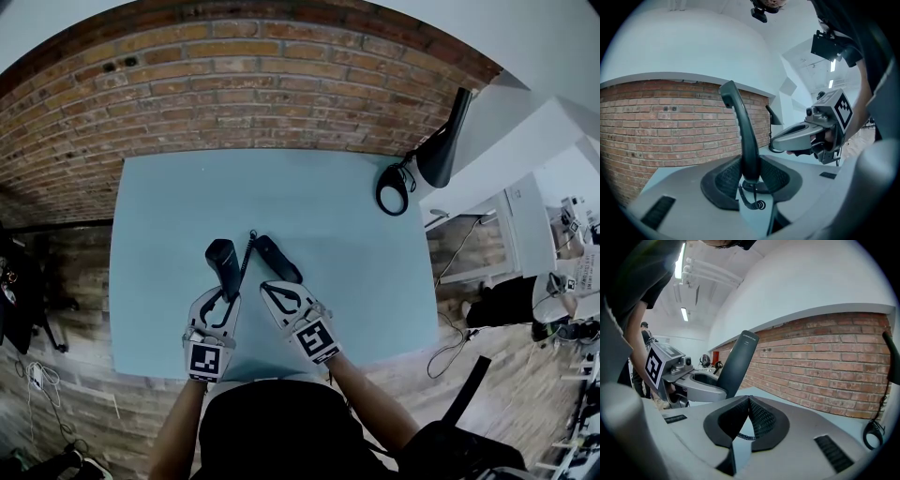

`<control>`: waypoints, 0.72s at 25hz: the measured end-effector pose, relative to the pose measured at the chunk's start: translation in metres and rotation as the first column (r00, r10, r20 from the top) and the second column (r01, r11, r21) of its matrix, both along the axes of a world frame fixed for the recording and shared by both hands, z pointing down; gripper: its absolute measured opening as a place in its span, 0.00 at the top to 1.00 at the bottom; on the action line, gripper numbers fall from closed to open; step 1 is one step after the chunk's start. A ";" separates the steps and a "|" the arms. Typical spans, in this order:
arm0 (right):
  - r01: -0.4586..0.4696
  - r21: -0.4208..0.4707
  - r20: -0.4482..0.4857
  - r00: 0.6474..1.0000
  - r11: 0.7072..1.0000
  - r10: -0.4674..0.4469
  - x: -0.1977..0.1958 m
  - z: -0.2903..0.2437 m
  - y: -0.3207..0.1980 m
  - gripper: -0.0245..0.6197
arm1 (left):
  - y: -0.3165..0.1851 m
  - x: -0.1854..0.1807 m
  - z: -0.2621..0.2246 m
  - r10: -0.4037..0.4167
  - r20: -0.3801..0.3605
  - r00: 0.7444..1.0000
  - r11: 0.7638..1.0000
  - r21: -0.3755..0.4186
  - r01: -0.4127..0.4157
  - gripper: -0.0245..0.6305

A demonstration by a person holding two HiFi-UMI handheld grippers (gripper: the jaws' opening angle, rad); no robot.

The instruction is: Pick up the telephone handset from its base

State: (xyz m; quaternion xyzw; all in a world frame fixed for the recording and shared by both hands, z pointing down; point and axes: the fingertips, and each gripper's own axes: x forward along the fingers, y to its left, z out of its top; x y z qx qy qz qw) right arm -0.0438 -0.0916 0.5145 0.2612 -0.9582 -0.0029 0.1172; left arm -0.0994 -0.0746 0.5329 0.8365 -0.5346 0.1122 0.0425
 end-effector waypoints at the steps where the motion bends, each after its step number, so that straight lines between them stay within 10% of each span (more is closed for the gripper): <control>1: -0.001 -0.002 -0.003 1.000 1.000 0.001 0.000 0.001 0.001 0.96 | 0.000 0.000 0.000 0.000 -0.003 1.000 1.000 0.008 0.000 0.74; 18: -0.026 -0.028 -0.024 0.999 0.999 0.025 0.000 0.017 0.000 0.96 | 0.002 0.003 -0.001 0.016 -0.006 1.000 1.000 0.000 -0.016 0.74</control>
